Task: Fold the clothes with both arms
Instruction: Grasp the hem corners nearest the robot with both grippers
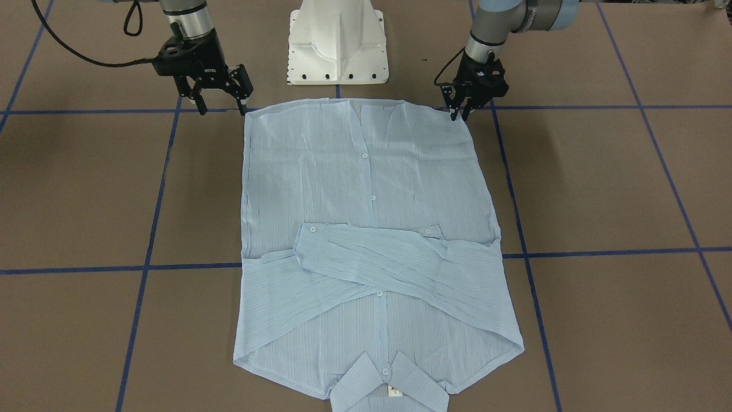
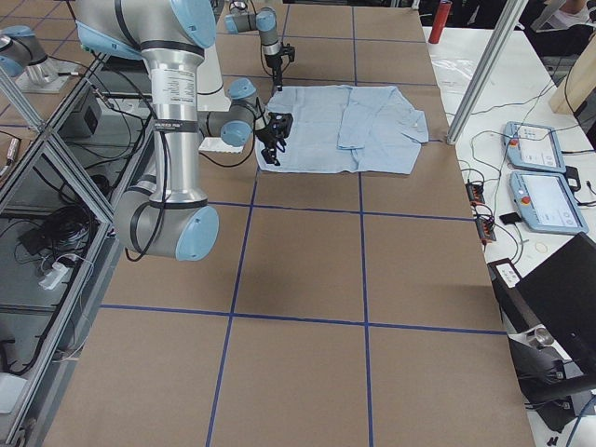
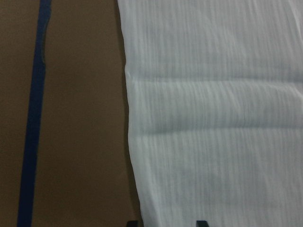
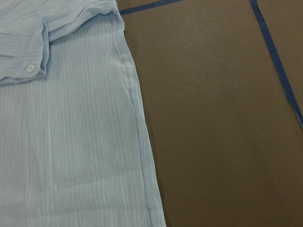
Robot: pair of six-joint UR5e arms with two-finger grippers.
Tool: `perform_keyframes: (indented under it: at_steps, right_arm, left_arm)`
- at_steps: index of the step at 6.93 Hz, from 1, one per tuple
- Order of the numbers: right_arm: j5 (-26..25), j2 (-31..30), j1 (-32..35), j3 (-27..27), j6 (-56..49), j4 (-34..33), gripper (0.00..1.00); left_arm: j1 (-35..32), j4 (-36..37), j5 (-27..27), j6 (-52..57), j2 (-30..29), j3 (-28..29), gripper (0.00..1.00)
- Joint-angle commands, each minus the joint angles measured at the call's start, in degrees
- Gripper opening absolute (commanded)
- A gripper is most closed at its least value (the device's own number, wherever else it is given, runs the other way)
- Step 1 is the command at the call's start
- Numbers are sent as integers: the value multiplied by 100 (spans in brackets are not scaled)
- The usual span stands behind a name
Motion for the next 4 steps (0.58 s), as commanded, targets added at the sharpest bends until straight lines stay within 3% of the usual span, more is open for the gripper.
perform_keyframes:
  at_steps: [1,4]
  right_arm:
    - [-9,-1,-33,0,0,0,100]
    - [-1245,8,-884,-78,614,-26,96]
  left_arm:
    - [45,39,0,6,-12,-8,0]
    - [45,57,0,-3,-91,-104,0]
